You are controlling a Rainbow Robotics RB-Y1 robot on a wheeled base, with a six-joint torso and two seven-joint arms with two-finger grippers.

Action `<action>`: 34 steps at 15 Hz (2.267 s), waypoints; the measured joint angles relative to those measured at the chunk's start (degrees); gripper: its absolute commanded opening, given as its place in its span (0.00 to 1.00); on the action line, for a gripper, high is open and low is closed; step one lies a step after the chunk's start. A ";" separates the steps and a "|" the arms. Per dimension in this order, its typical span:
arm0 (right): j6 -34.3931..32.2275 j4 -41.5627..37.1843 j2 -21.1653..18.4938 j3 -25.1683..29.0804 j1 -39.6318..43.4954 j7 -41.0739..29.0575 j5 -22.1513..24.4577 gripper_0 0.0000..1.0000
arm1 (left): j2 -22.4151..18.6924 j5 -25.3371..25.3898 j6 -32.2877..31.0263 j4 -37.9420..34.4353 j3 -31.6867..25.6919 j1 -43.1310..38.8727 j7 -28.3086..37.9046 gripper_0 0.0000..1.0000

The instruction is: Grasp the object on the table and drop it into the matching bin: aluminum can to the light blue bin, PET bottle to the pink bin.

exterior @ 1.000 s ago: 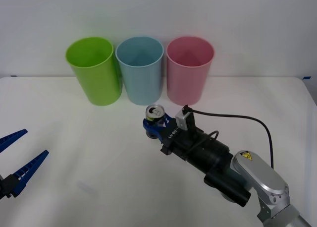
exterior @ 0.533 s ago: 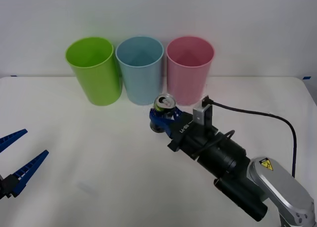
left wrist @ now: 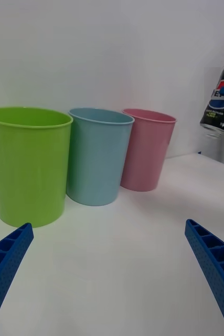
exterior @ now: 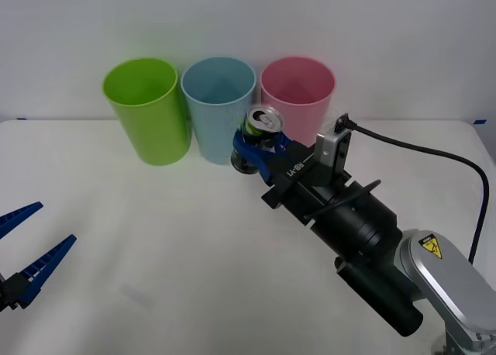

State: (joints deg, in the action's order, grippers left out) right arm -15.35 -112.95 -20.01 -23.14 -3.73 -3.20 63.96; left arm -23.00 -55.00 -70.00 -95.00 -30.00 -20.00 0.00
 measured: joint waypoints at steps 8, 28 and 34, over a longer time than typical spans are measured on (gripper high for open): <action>3.95 15.49 7.71 2.02 -17.37 -1.02 3.36 0.00 | 0.00 0.00 0.00 0.00 0.00 0.01 0.00 1.00; 12.19 51.37 21.01 17.27 -42.15 2.14 20.19 0.00 | 0.00 0.00 0.00 0.00 0.00 0.00 0.00 1.00; 12.20 53.55 21.01 15.77 -42.53 2.49 20.24 0.00 | 0.00 0.00 0.00 0.00 0.00 0.00 0.00 1.00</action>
State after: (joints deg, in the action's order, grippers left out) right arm -3.16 -59.40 1.00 -7.37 -46.26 -0.71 84.20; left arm -23.00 -55.00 -70.00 -95.00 -30.00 -20.00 0.00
